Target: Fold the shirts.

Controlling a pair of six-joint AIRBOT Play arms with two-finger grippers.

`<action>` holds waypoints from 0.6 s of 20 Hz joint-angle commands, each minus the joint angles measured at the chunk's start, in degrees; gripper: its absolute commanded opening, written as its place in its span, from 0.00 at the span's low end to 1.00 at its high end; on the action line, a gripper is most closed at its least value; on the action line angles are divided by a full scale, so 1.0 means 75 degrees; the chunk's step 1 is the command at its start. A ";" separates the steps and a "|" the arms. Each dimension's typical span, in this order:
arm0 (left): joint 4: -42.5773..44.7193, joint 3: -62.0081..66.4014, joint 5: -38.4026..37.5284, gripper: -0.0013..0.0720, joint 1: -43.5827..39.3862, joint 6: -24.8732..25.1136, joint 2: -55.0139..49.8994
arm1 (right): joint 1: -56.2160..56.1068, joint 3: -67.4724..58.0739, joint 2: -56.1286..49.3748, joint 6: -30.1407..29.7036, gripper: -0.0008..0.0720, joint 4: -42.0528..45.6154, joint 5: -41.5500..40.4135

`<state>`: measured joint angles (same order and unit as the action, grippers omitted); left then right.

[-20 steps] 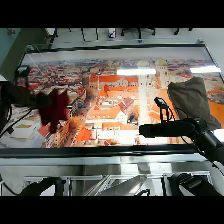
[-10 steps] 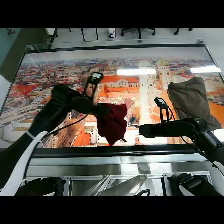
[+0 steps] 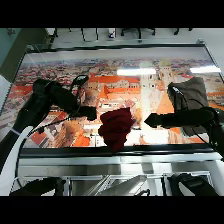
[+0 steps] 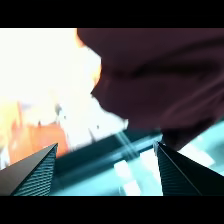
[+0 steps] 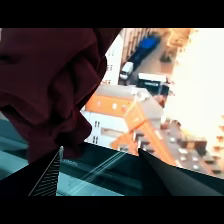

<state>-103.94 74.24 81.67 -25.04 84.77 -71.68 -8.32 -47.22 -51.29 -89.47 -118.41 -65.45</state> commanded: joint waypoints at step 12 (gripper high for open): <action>-0.4488 -0.5735 -0.6560 0.94 -0.3328 0.0006 0.0656 | 0.0239 -0.0268 -0.2964 -0.1107 0.60 -0.1142 0.0994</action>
<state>-134.69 31.20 40.47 -44.34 86.06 -62.57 -6.57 -49.04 -70.61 -96.12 -125.54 -58.41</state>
